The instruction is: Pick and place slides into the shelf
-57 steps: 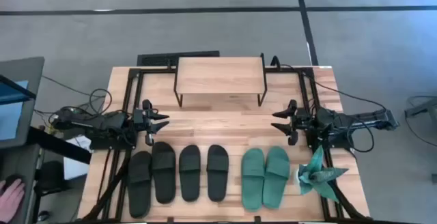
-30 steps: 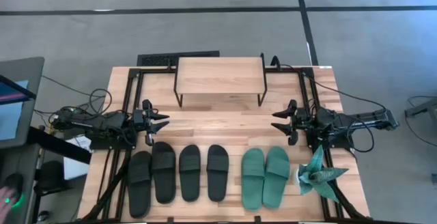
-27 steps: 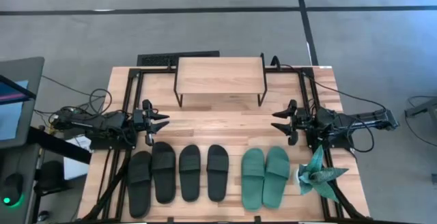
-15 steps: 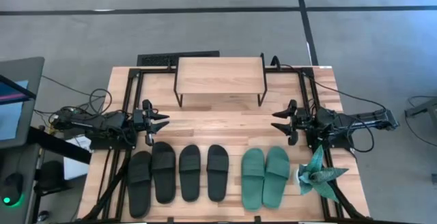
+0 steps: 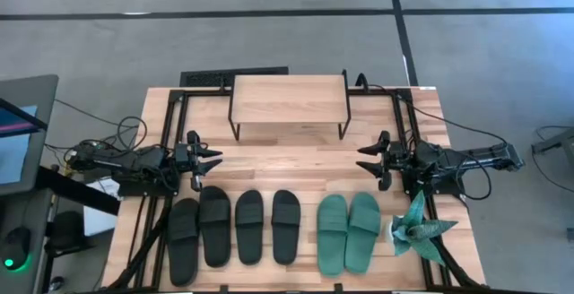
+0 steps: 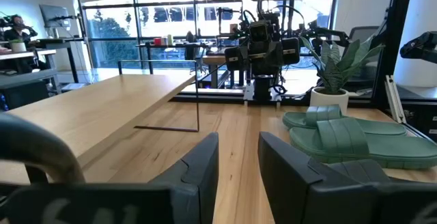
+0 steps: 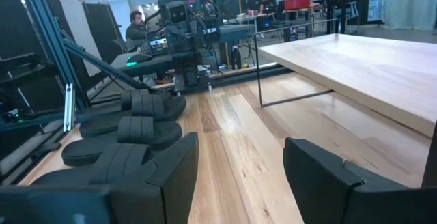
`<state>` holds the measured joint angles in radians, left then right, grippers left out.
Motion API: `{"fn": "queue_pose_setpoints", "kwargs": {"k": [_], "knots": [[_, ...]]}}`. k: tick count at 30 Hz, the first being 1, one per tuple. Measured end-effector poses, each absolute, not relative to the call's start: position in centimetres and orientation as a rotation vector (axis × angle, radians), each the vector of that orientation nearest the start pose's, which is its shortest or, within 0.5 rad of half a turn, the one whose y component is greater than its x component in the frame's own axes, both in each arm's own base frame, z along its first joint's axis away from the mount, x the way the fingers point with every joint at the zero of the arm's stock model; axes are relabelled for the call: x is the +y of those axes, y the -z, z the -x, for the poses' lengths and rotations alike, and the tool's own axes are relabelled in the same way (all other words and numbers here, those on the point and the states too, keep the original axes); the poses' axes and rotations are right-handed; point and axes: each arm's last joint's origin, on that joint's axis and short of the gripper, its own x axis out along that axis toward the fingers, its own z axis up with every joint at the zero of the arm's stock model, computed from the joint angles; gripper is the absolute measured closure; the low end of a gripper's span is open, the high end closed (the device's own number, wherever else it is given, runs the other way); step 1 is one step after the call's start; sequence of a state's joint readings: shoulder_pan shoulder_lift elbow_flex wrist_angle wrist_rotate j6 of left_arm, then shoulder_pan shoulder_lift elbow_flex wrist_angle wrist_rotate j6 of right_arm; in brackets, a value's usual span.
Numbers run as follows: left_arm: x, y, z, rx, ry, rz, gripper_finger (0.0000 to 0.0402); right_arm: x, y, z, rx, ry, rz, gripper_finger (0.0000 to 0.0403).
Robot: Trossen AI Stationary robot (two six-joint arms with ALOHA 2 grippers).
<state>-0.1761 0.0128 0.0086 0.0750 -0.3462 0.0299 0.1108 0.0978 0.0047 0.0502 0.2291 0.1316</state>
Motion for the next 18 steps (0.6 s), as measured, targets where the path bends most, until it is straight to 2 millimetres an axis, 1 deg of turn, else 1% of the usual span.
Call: {"fn": "queue_pose_setpoints", "kwargs": {"k": [8, 11, 15, 18], "knots": [[-0.71, -17.24, -9.63, -0.066, -0.171, -0.010, 0.0309, 0.48, -16.21, -10.27, 0.034, 0.121, -0.124, 0.0202], [-0.71, -17.25, -9.63, -0.069, -0.170, 0.029, 0.0309, 0.48, -16.20, -10.27, 0.035, 0.121, -0.124, 0.0202], [-0.71, -17.30, -9.63, -0.085, -0.165, 0.153, 0.0309, 0.48, -16.22, -10.27, 0.034, 0.121, -0.124, 0.0202], [-0.71, -17.61, -9.59, -0.126, -0.157, 0.286, 0.0309, 0.48, -16.21, -10.27, 0.034, 0.121, -0.124, 0.0202]]}}
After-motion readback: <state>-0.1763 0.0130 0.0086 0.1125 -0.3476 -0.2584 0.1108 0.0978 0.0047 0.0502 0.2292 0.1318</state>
